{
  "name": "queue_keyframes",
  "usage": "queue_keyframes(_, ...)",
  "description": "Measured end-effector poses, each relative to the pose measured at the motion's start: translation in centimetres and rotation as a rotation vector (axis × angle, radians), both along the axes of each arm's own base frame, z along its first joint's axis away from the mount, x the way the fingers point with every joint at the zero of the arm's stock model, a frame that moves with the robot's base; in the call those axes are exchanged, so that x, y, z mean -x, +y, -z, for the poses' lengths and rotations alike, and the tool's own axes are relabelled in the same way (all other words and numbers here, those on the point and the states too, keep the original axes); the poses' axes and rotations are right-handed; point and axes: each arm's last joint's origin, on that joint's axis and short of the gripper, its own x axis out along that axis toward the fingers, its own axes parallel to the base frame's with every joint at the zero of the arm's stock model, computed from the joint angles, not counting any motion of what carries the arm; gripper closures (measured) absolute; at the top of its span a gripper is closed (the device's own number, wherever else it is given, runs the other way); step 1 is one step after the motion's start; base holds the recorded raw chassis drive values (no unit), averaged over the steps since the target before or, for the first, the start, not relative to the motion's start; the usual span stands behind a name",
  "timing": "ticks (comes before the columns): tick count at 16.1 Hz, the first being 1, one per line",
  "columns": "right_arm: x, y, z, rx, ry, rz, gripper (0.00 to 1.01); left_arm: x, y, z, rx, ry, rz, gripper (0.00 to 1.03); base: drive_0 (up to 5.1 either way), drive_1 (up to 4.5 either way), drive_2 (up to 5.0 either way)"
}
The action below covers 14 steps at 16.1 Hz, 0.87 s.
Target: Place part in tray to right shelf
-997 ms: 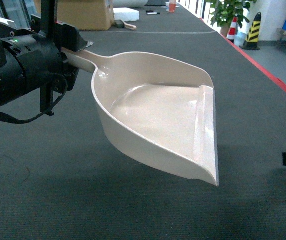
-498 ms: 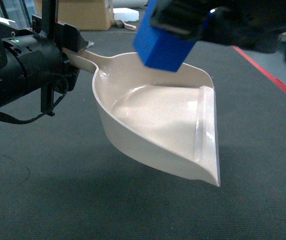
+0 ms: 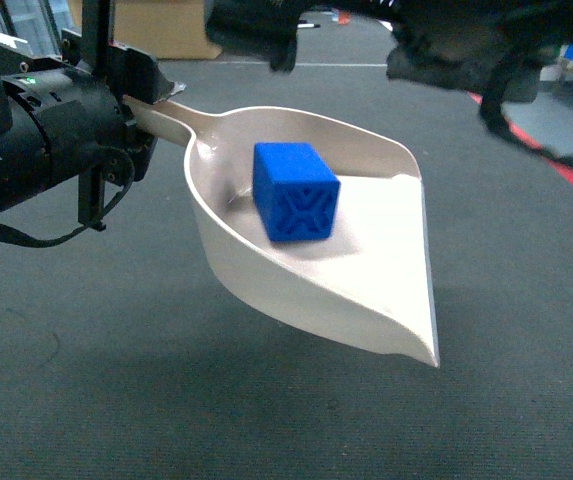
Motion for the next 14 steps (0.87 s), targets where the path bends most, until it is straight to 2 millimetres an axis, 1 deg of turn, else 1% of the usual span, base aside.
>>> queue_keyframes(1, 0.6, -1.0, -1.1, -0.007, -0.066, 0.043, 0.03, 0.0, 0.0, 0.0, 0.0, 0.0, 0.001, 0.89, 0.0, 0.0, 0.0)
queue_keyframes(3, 1.6, -2.9, -1.9, 0.001, -0.114, 0.092, 0.03, 0.0, 0.0, 0.0, 0.0, 0.0, 0.002, 0.89, 0.0, 0.0, 0.0)
queue_keyframes(5, 4.0, -7.0, -3.0, 0.066, -0.245, 0.244, 0.03, 0.0, 0.0, 0.0, 0.0, 0.0, 0.001, 0.89, 0.0, 0.0, 0.0)
queue_keyframes(6, 5.7, -9.4, -2.9, 0.128, -0.339, 0.368, 0.03, 0.0, 0.0, 0.0, -0.001, 0.0, 0.001, 0.89, 0.0, 0.0, 0.0)
queue_keyframes(7, 7.7, -11.5, -1.7, 0.197, -0.398, 0.472, 0.03, 0.0, 0.0, 0.0, -0.001, 0.001, 0.001, 0.89, 0.0, 0.0, 0.0)
queue_keyframes(8, 9.9, -13.2, 0.4, 0.228, -0.43, 0.514, 0.03, 0.0, 0.0, 0.0, -0.001, 0.001, 0.001, 0.89, 0.0, 0.0, 0.0)
queue_keyframes(9, 11.3, -13.8, 2.2, 0.252, -0.418, 0.52, 0.03, 0.0, 0.0, 0.0, 0.0, 0.0, 0.0, 0.89, 0.0, 0.0, 0.0)
queue_keyframes(10, 11.5, -13.9, 2.7, 0.26, -0.414, 0.513, 0.03, 0.0, 0.0, 0.0, -0.001, 0.0, 0.001, 0.89, 0.0, 0.0, 0.0)
queue_keyframes(14, 11.4, -13.8, 2.7, 0.269, -0.411, 0.506, 0.03, 0.0, -0.1, 0.1, -0.002, 0.002, 0.004, 0.89, 0.0, 0.0, 0.0)
